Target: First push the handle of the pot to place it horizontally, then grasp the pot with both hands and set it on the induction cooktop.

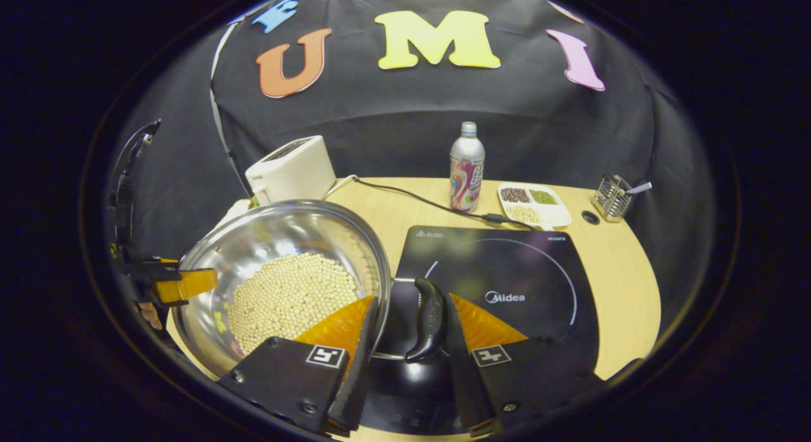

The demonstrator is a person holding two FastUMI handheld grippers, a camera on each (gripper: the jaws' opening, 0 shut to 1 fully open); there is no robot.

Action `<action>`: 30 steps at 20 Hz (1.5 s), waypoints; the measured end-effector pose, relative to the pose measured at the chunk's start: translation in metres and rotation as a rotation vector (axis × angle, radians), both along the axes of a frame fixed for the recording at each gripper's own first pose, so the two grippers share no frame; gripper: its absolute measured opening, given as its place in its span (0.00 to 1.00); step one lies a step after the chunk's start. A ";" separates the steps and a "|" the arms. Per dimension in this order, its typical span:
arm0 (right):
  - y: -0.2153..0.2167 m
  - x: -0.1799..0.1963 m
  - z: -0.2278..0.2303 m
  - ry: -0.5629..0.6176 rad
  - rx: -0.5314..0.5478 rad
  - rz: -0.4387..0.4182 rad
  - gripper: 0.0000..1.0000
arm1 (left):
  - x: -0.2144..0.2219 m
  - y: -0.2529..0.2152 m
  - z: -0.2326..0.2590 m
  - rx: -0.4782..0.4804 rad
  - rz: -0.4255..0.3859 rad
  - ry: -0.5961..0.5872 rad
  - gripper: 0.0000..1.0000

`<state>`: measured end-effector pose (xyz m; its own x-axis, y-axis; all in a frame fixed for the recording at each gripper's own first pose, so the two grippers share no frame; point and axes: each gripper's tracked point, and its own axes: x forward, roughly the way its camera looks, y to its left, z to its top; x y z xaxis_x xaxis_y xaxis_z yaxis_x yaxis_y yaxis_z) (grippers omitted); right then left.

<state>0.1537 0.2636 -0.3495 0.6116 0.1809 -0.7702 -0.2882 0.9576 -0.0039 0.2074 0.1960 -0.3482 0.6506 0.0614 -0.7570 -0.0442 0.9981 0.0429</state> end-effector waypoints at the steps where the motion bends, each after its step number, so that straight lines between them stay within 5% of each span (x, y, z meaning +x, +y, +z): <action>1: -0.001 -0.001 0.011 -0.008 -0.008 0.014 0.56 | -0.002 0.002 0.005 0.002 0.000 -0.007 0.63; 18: -0.100 0.016 0.167 -0.151 -0.030 0.023 0.59 | -0.010 0.006 0.012 -0.024 -0.060 -0.138 0.63; 30: -0.200 0.039 0.182 -0.202 -0.072 -0.046 0.59 | -0.004 0.002 0.011 -0.028 -0.139 -0.171 0.63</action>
